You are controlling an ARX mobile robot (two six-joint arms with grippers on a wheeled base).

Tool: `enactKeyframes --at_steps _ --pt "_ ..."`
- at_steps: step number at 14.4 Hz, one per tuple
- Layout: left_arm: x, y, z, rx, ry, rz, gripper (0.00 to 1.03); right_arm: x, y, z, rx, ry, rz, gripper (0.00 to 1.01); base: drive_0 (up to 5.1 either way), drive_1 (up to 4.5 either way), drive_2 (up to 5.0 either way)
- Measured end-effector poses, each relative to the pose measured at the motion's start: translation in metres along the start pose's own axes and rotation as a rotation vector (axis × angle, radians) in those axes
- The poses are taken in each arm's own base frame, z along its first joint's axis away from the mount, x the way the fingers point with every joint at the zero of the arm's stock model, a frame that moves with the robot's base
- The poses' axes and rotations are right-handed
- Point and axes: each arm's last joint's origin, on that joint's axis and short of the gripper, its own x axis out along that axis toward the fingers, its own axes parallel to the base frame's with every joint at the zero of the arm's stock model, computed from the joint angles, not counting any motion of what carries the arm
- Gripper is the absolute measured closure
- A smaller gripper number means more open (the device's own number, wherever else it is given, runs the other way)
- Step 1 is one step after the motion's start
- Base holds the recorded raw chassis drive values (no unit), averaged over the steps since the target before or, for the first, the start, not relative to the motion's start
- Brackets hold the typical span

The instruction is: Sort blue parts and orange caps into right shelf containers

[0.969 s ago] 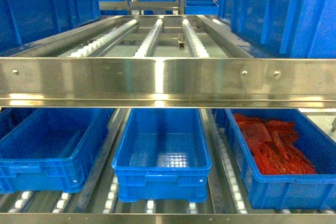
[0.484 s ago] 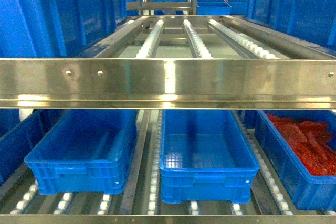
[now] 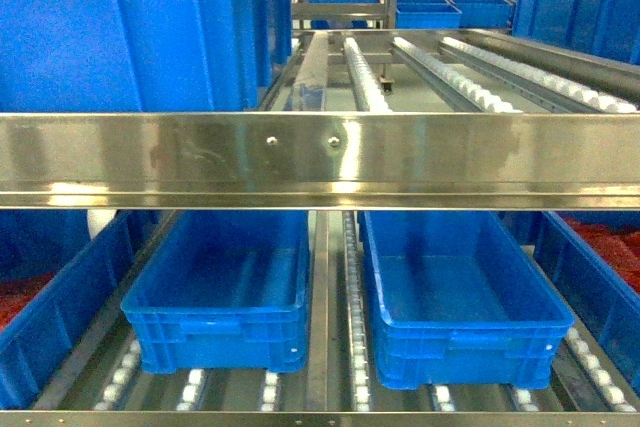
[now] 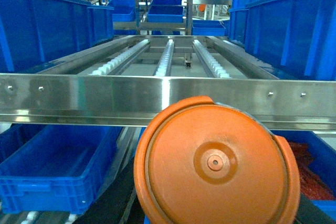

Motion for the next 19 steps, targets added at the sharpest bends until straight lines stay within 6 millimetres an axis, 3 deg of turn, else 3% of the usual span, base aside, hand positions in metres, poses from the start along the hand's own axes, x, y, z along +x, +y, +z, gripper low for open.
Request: enactKeyframes --at_steps 19 --pt "0.0000 0.0000 0.0003 0.000 -0.003 0.002 0.60 0.0000 0.0001 0.0000 0.000 -0.001 0.004 0.56 -0.3 0.13 0.1"
